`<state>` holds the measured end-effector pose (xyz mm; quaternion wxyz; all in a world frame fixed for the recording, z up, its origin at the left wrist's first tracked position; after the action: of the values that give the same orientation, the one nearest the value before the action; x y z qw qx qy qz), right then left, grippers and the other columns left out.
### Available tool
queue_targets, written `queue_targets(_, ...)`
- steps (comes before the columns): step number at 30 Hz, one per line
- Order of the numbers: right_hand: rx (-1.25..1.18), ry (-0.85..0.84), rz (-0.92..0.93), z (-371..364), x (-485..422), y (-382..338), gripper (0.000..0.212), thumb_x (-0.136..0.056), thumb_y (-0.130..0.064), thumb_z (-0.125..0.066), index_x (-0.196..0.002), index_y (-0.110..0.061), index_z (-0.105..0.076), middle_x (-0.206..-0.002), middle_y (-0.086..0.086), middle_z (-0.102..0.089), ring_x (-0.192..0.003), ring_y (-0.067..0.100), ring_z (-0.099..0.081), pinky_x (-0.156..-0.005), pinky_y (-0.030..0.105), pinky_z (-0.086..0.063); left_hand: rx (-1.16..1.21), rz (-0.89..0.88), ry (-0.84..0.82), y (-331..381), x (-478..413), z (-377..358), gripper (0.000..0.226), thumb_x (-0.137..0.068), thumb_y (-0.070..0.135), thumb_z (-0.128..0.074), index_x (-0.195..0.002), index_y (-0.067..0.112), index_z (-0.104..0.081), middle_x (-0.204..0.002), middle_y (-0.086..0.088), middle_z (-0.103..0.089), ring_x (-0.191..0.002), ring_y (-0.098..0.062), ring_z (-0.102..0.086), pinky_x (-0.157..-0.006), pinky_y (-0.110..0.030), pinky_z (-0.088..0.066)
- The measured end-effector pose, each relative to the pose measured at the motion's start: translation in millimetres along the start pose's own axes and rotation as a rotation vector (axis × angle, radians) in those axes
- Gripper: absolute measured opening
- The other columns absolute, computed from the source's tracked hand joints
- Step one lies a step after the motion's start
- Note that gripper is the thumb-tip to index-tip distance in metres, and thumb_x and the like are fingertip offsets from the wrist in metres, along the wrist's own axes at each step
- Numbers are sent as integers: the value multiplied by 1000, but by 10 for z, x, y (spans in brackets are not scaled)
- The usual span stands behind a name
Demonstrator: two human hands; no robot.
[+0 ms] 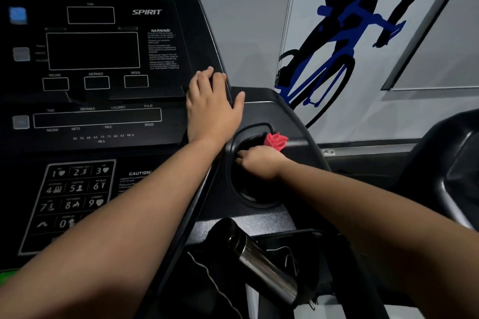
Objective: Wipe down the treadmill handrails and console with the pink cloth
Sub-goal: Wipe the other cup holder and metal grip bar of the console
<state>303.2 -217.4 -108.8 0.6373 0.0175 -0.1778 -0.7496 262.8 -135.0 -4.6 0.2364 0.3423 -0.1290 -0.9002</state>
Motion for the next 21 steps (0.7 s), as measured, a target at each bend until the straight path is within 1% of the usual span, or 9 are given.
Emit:
queue_targets(2,-14,-45,-34,-49,-14,-36,33,-100,-9,-32,-120,0,-56,-122,17,-56,-108,33,-57,-81,41,-45,6,3,-4,-5,17,0,48,-92,43,-50,-129,13,-47,-146,-9,-33,-139,-26,-23,-113,-43,-24)
queue_targets(5,8,-89,-128,-98,-14,-98,33,-98,-7,-33,-116,-1,-60,-122,16,-58,-108,33,-58,-81,37,-44,18,-1,-9,-8,21,13,47,-93,42,-50,-129,13,-47,-145,-8,-34,-139,-24,-23,-112,-41,-24)
queue_targets(9,165,-160,-193,-97,47,-90,35,-101,-15,-32,-123,-11,-59,-126,9,-59,-115,27,-52,-101,38,-29,31,5,-20,-18,16,31,45,-93,40,-50,-130,15,-46,-145,-6,-33,-139,-23,-22,-112,-39,-23)
queue_targets(12,160,-200,-239,-35,187,-84,38,-102,-19,-29,-130,-13,-55,-131,7,-56,-122,26,-45,-107,37,-23,40,8,-24,-26,22,37,45,-93,38,-50,-131,15,-46,-145,-5,-33,-138,-22,-22,-112,-39,-23)
queue_targets(15,77,-283,-264,3,325,-132,36,-101,-20,-34,-131,-13,-52,-134,8,-54,-126,26,-43,-108,36,-22,53,12,-27,-22,29,46,44,-93,38,-50,-131,15,-46,-144,-5,-34,-138,-22,-23,-111,-39,-24)
queue_targets(17,-15,-386,-263,20,401,-163,36,-98,-22,-41,-131,-13,-52,-134,8,-54,-127,27,-44,-108,38,-22,50,12,-30,-14,30,41,44,-93,38,-50,-131,15,-46,-144,-5,-34,-138,-21,-23,-111,-39,-24)
queue_targets(19,-130,-444,-262,104,454,-147,36,-96,-26,-46,-130,-13,-53,-132,6,-56,-126,26,-47,-108,40,-26,48,11,-25,-13,23,44,45,-93,38,-50,-130,14,-47,-144,-5,-34,-138,-22,-23,-112,-39,-25)
queue_targets(20,-202,-450,-257,158,487,-122,35,-96,-30,-48,-125,-13,-57,-126,4,-60,-121,23,-52,-104,36,-33,46,12,-23,-11,22,43,45,-92,38,-51,-130,14,-47,-144,-5,-34,-138,-23,-23,-112,-40,-25)
queue_targets(21,-278,-447,-250,195,522,-93,32,-94,-34,-52,-116,-13,-62,-111,1,-68,-108,17,-61,-91,27,-42,44,12,-22,-11,24,41,45,-92,39,-51,-129,14,-47,-144,-6,-34,-138,-23,-23,-112,-41,-25)
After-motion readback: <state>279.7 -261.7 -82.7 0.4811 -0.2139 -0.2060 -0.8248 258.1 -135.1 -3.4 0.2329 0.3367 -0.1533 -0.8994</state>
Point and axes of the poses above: each hand's wrist, its own x-axis away from the middle knuckle, its own z-axis out of the back of the hand, y = z × x, the point moved 5 cm from there along -x, towards the middle knuckle
